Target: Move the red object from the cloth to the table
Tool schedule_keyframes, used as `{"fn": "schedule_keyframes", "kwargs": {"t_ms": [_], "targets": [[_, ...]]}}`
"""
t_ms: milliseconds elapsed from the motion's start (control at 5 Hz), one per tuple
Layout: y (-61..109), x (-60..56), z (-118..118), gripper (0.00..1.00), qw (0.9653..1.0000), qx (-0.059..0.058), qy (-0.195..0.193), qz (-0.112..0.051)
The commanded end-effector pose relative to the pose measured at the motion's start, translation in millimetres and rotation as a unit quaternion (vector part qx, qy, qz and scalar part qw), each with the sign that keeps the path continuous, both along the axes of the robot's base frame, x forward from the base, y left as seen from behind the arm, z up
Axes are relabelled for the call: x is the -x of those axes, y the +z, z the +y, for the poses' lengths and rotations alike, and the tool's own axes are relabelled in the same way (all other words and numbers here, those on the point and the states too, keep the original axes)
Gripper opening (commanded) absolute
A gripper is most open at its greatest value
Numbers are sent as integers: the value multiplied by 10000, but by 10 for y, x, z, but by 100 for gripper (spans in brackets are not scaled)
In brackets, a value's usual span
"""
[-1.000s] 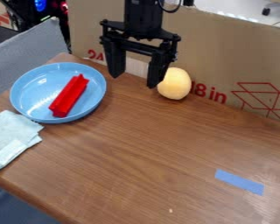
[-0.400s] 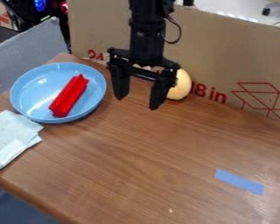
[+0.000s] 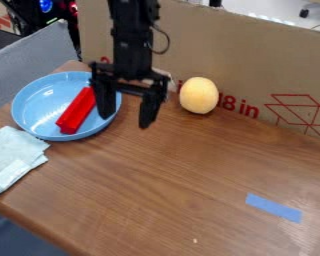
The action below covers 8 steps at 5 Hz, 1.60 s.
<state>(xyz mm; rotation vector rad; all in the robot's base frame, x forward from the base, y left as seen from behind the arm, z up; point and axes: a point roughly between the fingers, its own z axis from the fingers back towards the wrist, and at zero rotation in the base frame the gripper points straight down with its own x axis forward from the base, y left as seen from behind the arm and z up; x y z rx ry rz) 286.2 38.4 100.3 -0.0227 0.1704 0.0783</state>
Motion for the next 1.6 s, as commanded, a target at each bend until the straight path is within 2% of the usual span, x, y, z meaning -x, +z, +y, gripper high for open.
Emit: {"fn": "schedule_keyframes", "kwargs": {"t_ms": [0,200,400,600,800,1200,1400], "targets": [[337,-318,274,100,9977,-118,358,-559],[247,-243,444,100,9971,-74,403,-636],[219,-207,595,100,9961,-174,571,-649],[141,-292,611,100,9970,-194,544,-515],[121,-311,589,100,9966,-154,617,-520],[1,-244,761,100,9967,-331,671,-320],[-82,-271,786,100,9955,-450,795,-254]]}}
